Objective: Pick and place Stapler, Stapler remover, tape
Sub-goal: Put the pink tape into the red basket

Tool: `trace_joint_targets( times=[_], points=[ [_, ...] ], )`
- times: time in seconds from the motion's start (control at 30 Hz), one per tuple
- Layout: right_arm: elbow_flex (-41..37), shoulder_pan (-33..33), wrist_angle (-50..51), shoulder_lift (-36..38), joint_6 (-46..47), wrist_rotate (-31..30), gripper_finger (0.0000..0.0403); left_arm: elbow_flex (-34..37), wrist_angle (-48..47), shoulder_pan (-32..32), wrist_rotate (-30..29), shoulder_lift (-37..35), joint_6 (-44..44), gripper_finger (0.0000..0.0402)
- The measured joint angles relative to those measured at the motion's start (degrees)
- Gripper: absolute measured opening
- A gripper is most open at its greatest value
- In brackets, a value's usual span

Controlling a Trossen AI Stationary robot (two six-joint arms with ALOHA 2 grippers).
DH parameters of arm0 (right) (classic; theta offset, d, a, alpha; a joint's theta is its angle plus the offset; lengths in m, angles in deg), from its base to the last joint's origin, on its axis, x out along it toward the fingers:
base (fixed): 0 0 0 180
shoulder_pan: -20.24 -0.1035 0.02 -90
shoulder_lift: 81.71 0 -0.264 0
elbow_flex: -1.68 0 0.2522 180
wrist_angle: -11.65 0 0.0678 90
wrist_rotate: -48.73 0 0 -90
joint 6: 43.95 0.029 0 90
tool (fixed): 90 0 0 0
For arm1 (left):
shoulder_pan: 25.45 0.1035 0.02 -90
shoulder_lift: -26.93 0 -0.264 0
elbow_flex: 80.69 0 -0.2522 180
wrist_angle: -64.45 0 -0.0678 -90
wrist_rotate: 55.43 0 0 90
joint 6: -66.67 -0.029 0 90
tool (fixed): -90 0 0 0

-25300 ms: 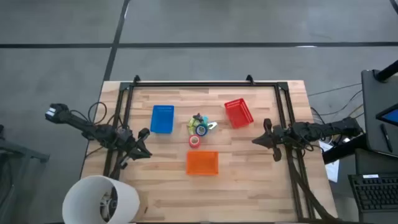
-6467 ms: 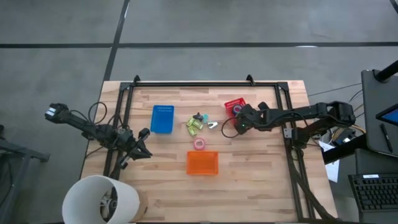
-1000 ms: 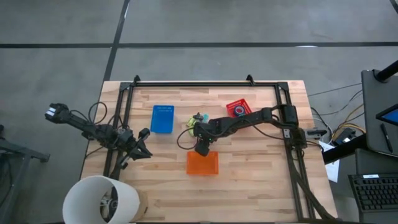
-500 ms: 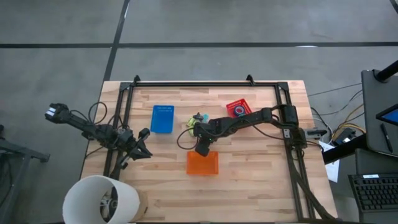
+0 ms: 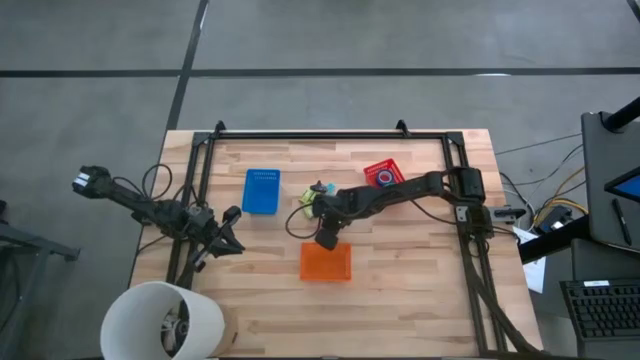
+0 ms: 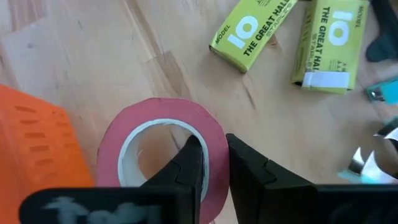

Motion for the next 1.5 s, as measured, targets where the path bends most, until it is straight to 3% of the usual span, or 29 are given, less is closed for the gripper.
trace_joint_targets(
  times=[0.2,0.8,1.5],
  points=[
    [0.0,0.0,1.7,2.0,-0.2,-0.5,0.0047,0.0,0.0,0.0,0.0,0.0,0.0,0.0039],
    [0.0,0.0,12.3,10.2,-0.5,-13.3,0.0051,0.0,0.0,0.0,0.0,0.0,0.0,0.0039],
    [-0.8,2.6,22.1,17.4,1.1,-21.4,0.0052,0.0,0.0,0.0,0.0,0.0,0.0,0.0039]
  ],
)
